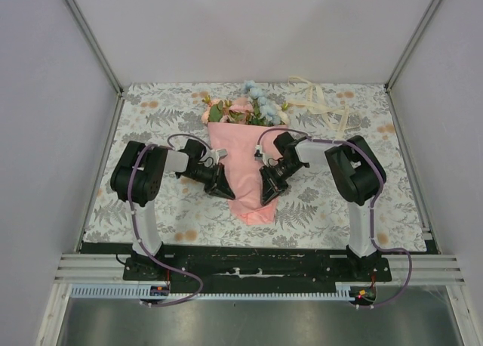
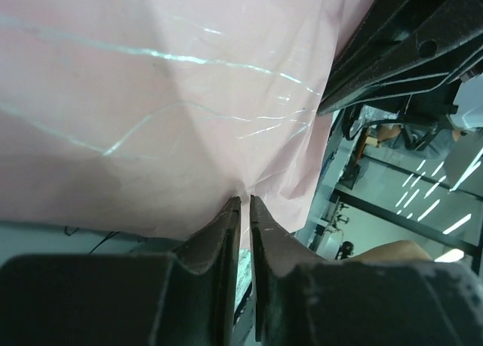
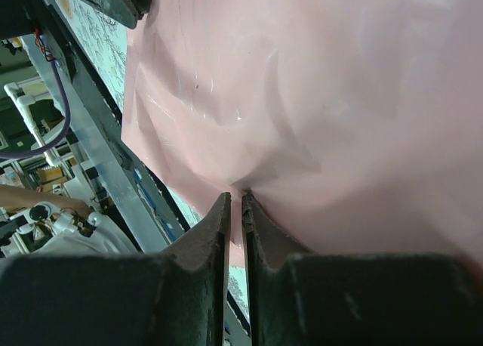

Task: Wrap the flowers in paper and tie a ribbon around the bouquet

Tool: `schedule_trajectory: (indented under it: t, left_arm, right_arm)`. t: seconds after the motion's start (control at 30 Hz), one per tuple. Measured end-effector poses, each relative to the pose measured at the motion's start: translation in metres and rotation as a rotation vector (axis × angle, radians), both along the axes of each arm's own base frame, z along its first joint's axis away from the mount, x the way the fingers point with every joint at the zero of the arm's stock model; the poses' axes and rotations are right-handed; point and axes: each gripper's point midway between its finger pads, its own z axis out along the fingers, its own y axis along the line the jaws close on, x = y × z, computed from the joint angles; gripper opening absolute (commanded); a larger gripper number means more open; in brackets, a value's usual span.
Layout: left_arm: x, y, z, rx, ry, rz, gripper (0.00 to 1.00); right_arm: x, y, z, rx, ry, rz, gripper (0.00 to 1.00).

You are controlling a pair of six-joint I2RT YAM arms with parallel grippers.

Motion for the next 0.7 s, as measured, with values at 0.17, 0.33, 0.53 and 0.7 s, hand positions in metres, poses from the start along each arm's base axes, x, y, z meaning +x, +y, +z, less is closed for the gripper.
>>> schedule_trajectory:
  t: [0.17, 0.33, 0.53, 0.7]
  left_arm:
    - [-0.004, -0.001, 0.008, -0.018, -0.088, -0.077, 0.25]
    - [-0.022, -0.025, 0.033, -0.062, -0.197, -0.196, 0.24]
    - [-0.034, -0.02, 0.004, -0.013, -0.112, -0.185, 0.23]
    - [-0.038, -0.007, -0.003, -0.002, 0.004, -0.136, 0.23]
  right_arm:
    - [0.0, 0.0, -0.001, 0.008, 0.015, -0.004, 0.17]
    - [0.0, 0.0, -0.001, 0.009, 0.019, -0.006, 0.17]
    - [0.0, -0.002, -0.001, 0.012, 0.047, -0.029, 0.19]
    - [0.0, -0.002, 0.0, 0.014, 0.056, -0.036, 0.23]
